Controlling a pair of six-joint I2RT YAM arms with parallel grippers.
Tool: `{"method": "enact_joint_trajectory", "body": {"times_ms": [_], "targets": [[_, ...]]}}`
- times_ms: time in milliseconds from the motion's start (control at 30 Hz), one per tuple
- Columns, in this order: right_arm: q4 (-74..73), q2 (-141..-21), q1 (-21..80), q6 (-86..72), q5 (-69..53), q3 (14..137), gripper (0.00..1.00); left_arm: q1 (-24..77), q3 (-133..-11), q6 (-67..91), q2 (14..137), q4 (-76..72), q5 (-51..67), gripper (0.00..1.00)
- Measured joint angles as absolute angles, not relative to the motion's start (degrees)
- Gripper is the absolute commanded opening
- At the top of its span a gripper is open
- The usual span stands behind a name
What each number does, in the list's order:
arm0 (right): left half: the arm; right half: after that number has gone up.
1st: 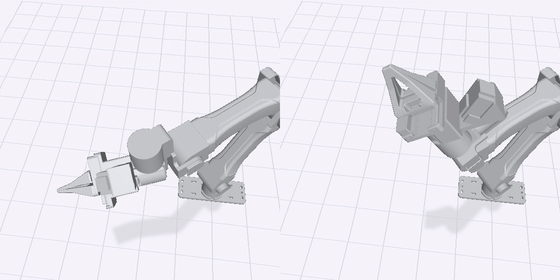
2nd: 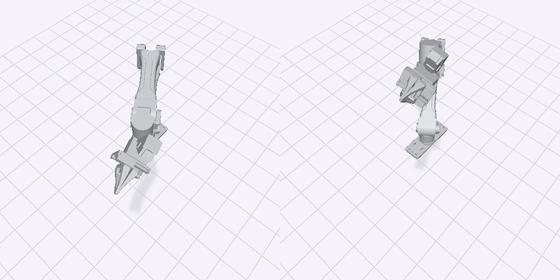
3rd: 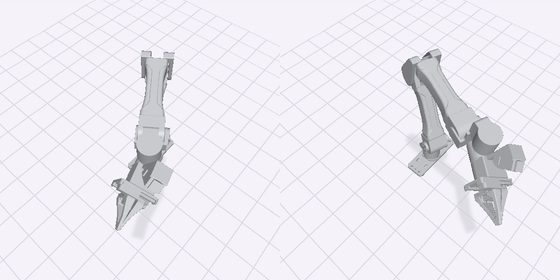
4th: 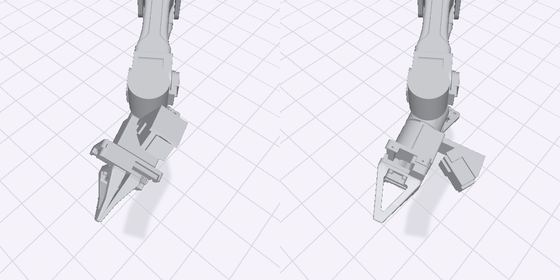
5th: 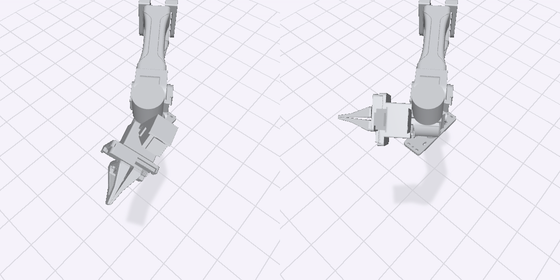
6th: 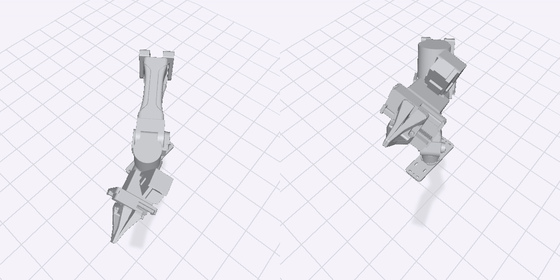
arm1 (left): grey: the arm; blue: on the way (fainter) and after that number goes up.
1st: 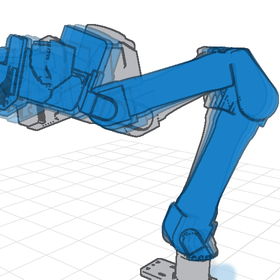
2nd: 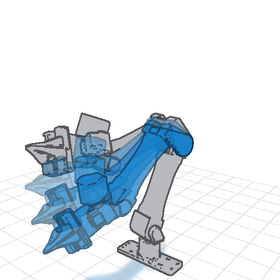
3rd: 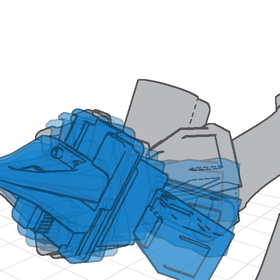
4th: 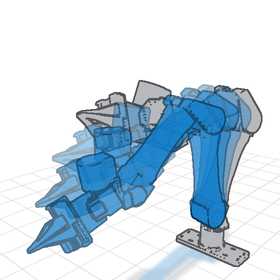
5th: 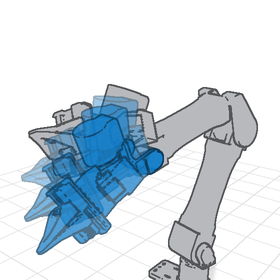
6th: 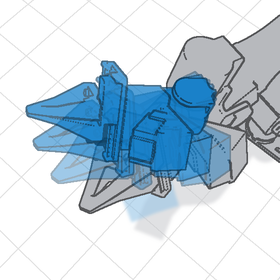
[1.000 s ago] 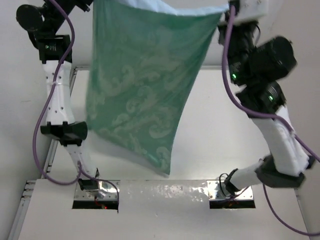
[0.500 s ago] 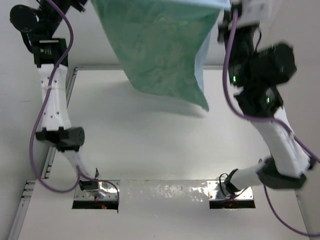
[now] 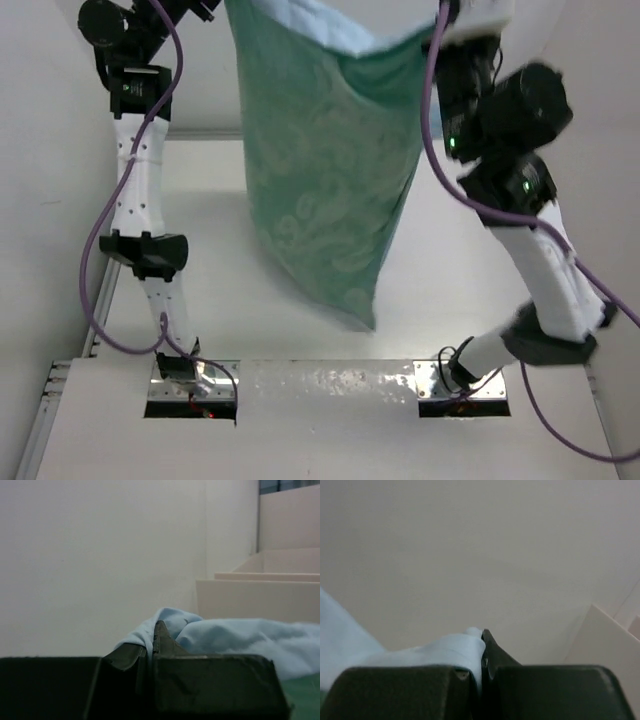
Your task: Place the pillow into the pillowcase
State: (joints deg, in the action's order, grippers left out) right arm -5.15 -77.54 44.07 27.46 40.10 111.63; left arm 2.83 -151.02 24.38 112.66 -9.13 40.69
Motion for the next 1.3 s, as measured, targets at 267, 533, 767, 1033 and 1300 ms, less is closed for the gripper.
{"method": "enact_joint_trajectory", "body": {"times_ms": [267,533,767,1033,1300], "targets": [[-1.6,-78.4,44.0,28.3,39.4,111.2,0.0,0.8,-142.8,23.2,111.7,-9.1,36.7,0.0],[6.8,-82.4,44.1,32.5,37.5,117.5,0.0,1.7,-140.5,17.6,107.3,-13.0,34.9,0.0],[10.5,-95.2,35.6,37.5,33.4,136.6,0.0,5.8,-143.5,16.6,114.6,-16.6,29.9,0.0],[10.9,-100.6,23.8,32.6,25.1,135.7,0.0,8.7,-141.9,15.7,120.8,-19.9,25.8,0.0],[9.0,-91.3,36.2,37.2,22.7,123.8,0.0,8.5,-141.0,17.1,121.0,-19.9,25.8,0.0]]}}
